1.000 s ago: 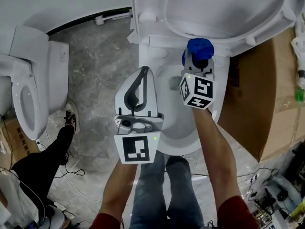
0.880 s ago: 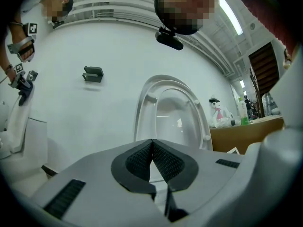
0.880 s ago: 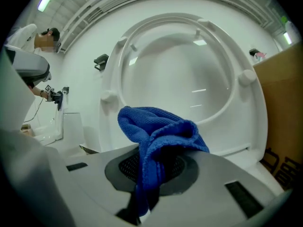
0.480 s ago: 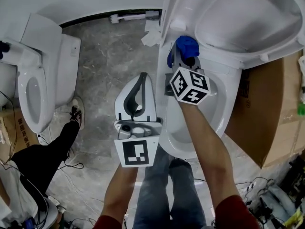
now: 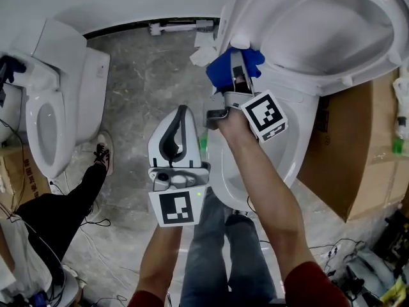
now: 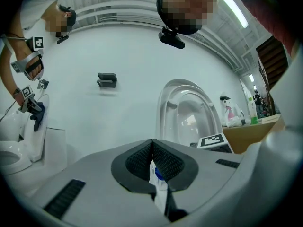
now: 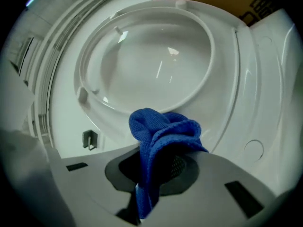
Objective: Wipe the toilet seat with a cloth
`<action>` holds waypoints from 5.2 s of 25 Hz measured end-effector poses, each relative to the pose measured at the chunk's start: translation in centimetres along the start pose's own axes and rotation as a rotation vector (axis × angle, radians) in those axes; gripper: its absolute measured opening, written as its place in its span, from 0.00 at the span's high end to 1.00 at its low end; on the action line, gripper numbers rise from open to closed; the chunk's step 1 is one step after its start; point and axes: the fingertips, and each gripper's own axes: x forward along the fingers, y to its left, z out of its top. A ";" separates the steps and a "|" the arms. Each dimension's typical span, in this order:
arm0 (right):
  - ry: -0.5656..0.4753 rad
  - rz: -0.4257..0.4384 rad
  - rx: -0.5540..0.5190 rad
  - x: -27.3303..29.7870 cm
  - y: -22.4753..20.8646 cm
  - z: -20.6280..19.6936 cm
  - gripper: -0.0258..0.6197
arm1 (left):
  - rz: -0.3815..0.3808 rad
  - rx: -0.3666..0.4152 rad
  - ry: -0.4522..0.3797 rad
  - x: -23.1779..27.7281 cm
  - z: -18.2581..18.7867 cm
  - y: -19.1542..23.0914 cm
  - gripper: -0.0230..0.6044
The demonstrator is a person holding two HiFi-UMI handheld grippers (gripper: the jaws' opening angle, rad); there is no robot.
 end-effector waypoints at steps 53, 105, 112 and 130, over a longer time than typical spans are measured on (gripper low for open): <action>0.010 0.196 -0.590 -2.2 29.4 14.4 0.88 | -0.051 -0.023 -0.123 -0.8 19.4 -4.9 0.94; -0.116 -0.167 -1.235 -12.2 11.0 32.5 0.88 | -0.186 -0.001 -0.015 1.8 8.0 -15.2 0.94; -0.059 -0.214 -1.229 -12.1 5.7 30.7 0.88 | -0.188 -0.005 0.002 2.0 5.3 -15.3 0.94; 0.015 -0.257 -1.186 -11.6 -4.6 25.1 0.88 | -0.148 0.013 0.051 1.0 -1.4 -12.9 0.94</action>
